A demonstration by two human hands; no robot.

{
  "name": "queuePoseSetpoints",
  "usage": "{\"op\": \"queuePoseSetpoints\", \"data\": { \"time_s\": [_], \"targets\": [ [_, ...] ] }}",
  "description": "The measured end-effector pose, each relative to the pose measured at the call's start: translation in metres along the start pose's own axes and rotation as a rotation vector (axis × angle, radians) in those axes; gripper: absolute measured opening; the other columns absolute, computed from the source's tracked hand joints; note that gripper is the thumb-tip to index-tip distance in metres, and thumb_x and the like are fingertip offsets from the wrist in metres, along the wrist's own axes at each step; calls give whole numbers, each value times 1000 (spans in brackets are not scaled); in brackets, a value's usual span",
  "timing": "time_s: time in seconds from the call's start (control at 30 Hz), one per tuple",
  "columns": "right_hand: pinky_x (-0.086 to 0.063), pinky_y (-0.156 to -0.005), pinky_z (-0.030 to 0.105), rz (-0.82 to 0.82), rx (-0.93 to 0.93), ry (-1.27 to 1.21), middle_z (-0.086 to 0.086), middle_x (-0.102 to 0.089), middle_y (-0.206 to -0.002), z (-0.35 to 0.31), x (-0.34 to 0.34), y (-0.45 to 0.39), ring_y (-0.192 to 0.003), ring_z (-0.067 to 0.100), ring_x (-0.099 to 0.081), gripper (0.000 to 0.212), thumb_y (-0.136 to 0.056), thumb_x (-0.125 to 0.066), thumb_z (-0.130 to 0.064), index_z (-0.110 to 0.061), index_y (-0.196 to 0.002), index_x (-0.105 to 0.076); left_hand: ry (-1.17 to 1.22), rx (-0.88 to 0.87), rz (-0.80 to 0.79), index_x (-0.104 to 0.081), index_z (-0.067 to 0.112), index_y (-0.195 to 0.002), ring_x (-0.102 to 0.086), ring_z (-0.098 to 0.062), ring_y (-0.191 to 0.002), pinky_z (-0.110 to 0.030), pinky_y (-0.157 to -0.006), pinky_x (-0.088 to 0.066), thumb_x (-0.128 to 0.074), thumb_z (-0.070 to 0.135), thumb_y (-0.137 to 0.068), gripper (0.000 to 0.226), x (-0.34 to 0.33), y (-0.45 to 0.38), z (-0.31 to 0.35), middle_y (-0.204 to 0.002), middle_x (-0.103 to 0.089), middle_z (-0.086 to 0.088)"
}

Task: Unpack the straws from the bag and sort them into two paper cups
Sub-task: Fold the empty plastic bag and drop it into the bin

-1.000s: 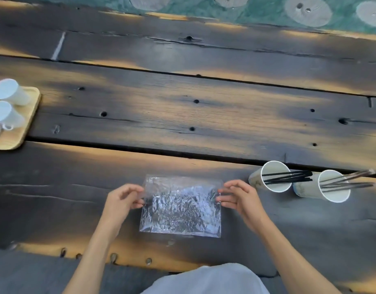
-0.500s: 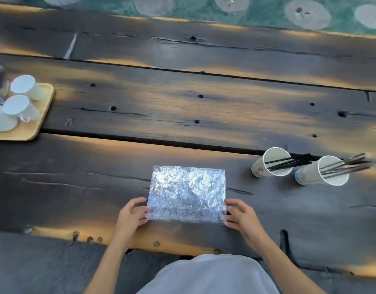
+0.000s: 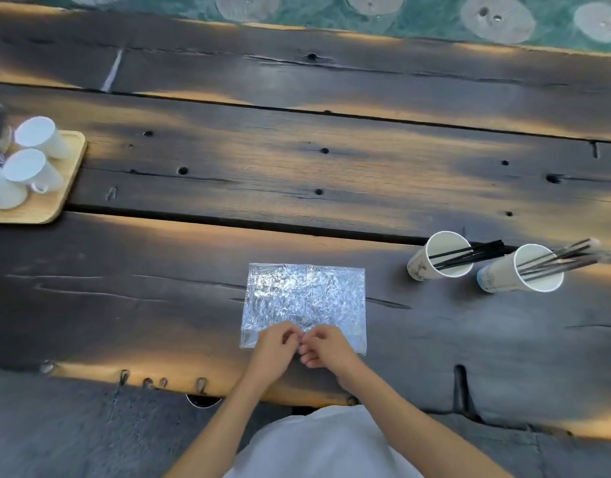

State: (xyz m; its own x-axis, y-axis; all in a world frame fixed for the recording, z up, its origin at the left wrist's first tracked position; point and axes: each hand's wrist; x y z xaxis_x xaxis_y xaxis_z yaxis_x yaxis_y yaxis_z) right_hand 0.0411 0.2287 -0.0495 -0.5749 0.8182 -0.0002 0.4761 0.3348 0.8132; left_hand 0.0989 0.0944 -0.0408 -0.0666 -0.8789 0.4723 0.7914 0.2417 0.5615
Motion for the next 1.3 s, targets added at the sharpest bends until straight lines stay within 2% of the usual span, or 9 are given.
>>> {"op": "queuePoseSetpoints", "data": {
  "time_s": [0.33,0.57,0.7,0.8,0.87,0.97,1.07,1.17,1.3],
  "targets": [
    [-58,-57,31,282,-93,206,20,-72,-69,21,73,-8,-55,23,-65,27,-85,-39,5,3,-84,-66,86,364,90,-72,3,-74,-69,-19,-55,-25,-52,-58,-49,5,-89,27,39,-15,-31,-62,-74,-10],
    [-59,-59,40,415,-118,257,17,-71,-67,29,97,-12,-52,24,-61,25,-84,-39,-2,-3,-73,-61,357,578,164,-70,-6,-88,-70,-28,-64,-35,-59,-63,-54,2,-89,18,47,-12,-36,-73,-75,-21],
    [-53,-67,36,582,-101,278,11,-68,-82,18,92,-18,-74,32,-65,20,-87,-41,-12,-13,-74,-56,584,704,146,-69,-2,-91,-75,-35,-80,-34,-63,-63,-59,5,-90,12,38,-10,-25,-80,-76,-22],
    [-44,-50,29,565,-201,-3,9,-60,-71,0,87,-24,-54,25,-55,19,-88,-38,-8,-10,-73,-49,485,598,10,-69,2,-92,-74,-28,-70,-35,-62,-61,-56,9,-93,14,23,-12,-10,-76,-77,-17],
    [-27,-43,22,524,-252,-21,9,-43,-66,-11,82,-27,-46,18,-35,19,-85,-36,-1,-15,-72,-38,201,388,58,-68,11,-89,-68,-22,-67,-38,-61,-56,-53,11,-94,17,19,-23,-3,-76,-74,-8],
    [-31,-45,25,547,-238,-125,10,-45,-66,-20,75,-33,-49,20,-38,16,-81,-38,-2,-15,-71,-39,-54,326,136,-61,17,-80,-64,-22,-69,-32,-59,-47,-51,10,-89,16,21,-43,9,-78,-66,1],
    [-50,-63,39,617,-133,-89,12,-60,-81,-30,78,-36,-73,30,-59,13,-83,-41,-7,-15,-75,-49,288,470,17,-52,12,-66,-57,-23,-57,-34,-59,-48,-42,-1,-86,26,9,-53,22,-71,-61,-10],
    [-47,-82,39,667,-48,21,10,-59,-107,-39,92,-38,-99,30,-58,18,-87,-45,-7,-14,-101,-54,600,592,-129,-63,2,-93,-69,-29,-76,-31,-64,-60,-52,5,-95,12,-3,-47,41,-91,-72,-21],
    [-45,-98,41,689,-34,63,11,-55,-125,-42,109,-43,-114,28,-54,37,-89,-49,-9,-10,-126,-52,372,380,59,-67,7,-89,-64,-22,-64,-30,-55,-51,-54,7,-93,13,4,-63,43,-83,-73,-11]
  ]
}}
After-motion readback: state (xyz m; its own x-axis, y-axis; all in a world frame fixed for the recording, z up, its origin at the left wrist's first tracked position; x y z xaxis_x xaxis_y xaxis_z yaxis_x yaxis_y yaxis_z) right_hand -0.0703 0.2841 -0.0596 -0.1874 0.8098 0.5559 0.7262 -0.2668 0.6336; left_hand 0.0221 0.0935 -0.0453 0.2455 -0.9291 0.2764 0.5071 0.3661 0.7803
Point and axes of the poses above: each hand's wrist, its own y-axis away from the middle knuckle, its own x-axis out of the back of the hand, z = x × y
